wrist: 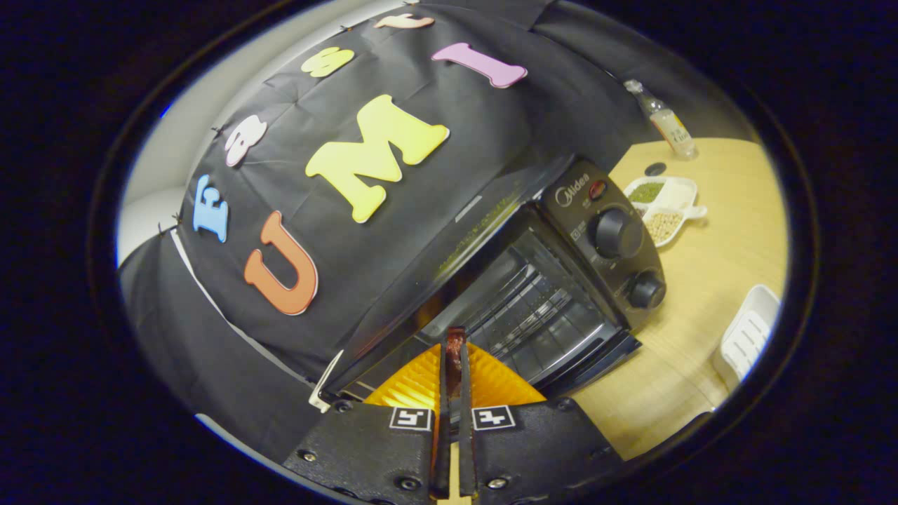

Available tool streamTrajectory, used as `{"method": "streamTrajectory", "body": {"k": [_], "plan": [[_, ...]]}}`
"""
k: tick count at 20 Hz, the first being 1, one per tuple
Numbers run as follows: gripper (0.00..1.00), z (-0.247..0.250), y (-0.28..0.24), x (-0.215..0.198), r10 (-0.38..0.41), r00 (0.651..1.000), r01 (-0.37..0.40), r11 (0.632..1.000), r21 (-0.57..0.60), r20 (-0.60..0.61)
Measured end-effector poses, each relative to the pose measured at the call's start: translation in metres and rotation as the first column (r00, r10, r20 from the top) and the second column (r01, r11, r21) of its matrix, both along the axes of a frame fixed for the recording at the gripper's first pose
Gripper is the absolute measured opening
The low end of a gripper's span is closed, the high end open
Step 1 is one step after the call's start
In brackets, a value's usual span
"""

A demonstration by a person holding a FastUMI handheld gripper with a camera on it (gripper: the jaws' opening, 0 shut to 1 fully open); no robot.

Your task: Open the toaster oven, put the food inside, and close the toaster oven door.

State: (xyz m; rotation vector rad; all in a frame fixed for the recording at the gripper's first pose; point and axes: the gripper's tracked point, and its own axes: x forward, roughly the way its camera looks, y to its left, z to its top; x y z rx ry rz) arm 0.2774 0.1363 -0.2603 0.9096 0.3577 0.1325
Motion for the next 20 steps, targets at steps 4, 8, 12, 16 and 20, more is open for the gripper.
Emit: {"method": "streamTrajectory", "body": {"k": [4,8,12,16,20], "plan": [[0.08,-0.026,0.010,0.017,0.027,0.999,-0.027,1.000,0.012,-0.022],[0.08,-0.041,0.007,0.022,0.043,0.999,-0.043,0.999,0.002,-0.031],[0.11,-0.049,-0.001,0.025,0.039,0.998,-0.042,0.995,-0.087,-0.042],[0.17,-0.058,-0.014,0.029,0.015,0.997,-0.032,0.968,-0.251,-0.071],[0.24,-0.058,-0.030,0.024,-0.022,0.998,-0.006,0.916,-0.401,-0.066]]}}
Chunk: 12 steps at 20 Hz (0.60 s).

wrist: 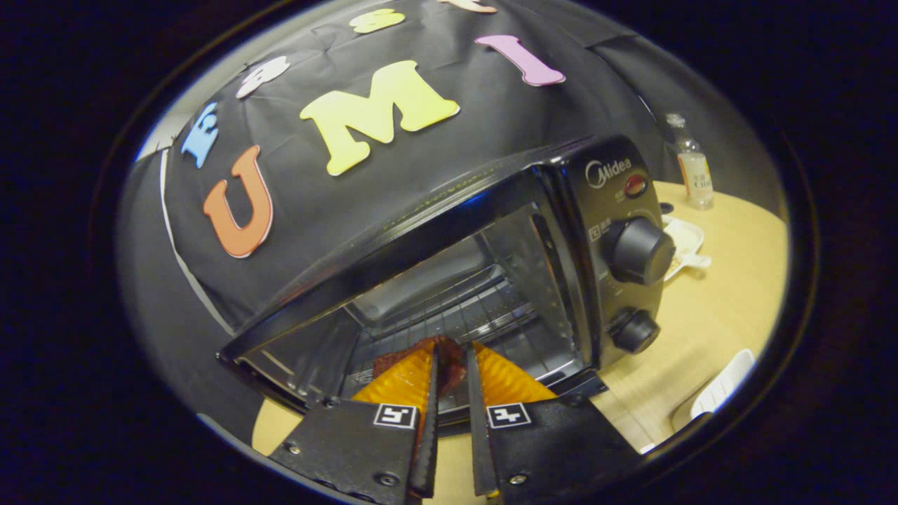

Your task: Open the toaster oven, put the food inside, and close the toaster oven door.

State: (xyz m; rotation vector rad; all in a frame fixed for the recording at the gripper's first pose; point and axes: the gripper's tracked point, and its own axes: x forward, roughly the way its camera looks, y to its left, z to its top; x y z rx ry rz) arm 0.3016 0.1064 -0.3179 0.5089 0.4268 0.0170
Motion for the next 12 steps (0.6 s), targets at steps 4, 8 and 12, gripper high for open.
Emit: {"method": "streamTrajectory", "body": {"k": [4,8,12], "plan": [[0.39,0.019,-0.001,-0.026,0.036,0.999,-0.032,0.995,-0.095,0.041],[0.72,0.046,0.002,-0.066,0.093,0.988,-0.067,0.977,-0.204,0.119],[1.00,0.058,0.005,-0.109,0.136,0.977,-0.077,0.942,-0.325,0.162]]}}
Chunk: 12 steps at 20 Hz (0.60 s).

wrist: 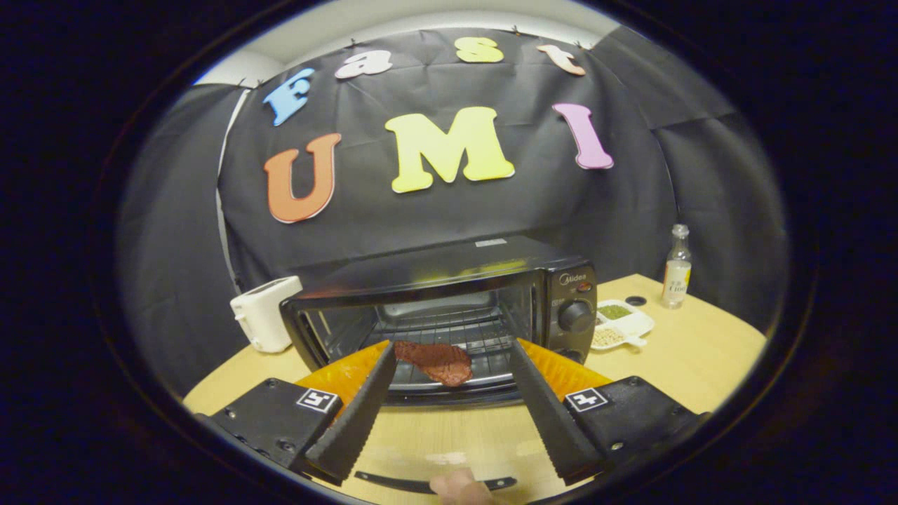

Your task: Open the toaster oven, put the food inside, and close the toaster oven door.

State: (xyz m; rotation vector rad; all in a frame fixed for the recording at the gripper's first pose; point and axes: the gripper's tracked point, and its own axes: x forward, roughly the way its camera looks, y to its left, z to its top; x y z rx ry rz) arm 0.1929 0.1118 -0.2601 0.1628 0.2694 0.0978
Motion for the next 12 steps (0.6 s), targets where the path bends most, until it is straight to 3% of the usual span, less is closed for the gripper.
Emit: {"method": "streamTrajectory", "body": {"k": [7,12], "plan": [[1.00,-0.048,0.005,-0.069,0.020,0.991,-0.035,0.994,-0.103,-0.136],[1.00,-0.102,0.014,-0.106,0.019,0.961,-0.053,0.992,-0.114,-0.277]]}}
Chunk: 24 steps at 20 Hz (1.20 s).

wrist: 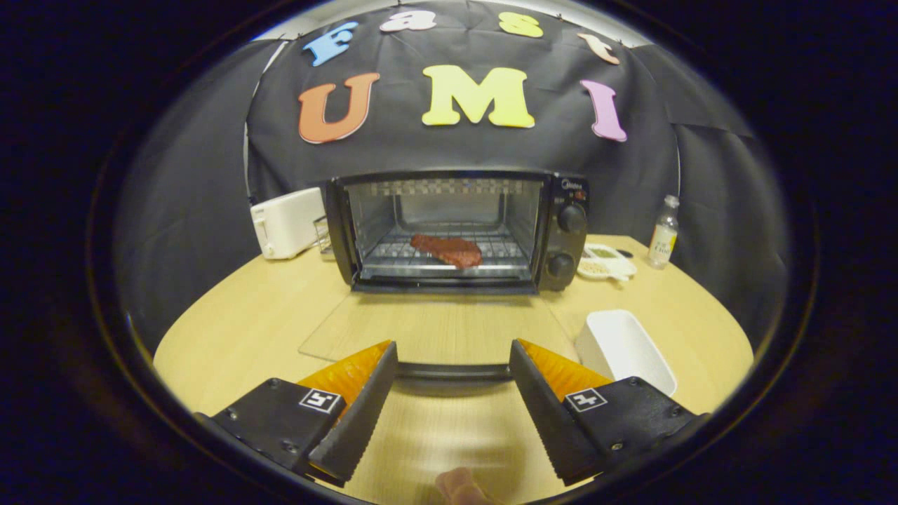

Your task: Open the toaster oven, put the food inside, and close the toaster oven door.

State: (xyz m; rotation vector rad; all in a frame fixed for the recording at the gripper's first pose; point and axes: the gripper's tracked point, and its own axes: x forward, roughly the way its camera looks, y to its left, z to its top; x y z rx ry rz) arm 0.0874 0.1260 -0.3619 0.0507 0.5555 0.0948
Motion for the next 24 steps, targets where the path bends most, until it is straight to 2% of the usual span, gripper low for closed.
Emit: {"method": "streamTrajectory", "body": {"k": [3,9,19,24], "plan": [[1.00,-0.012,0.010,-0.007,0.022,0.999,-0.021,1.000,0.021,-0.036],[1.00,-0.032,0.004,0.001,-0.020,0.994,0.021,1.000,0.006,-0.104],[1.00,-0.018,0.007,0.000,-0.026,0.997,0.026,1.000,-0.005,-0.075],[1.00,0.007,0.008,0.005,-0.026,1.000,0.026,1.000,-0.003,0.002]]}}
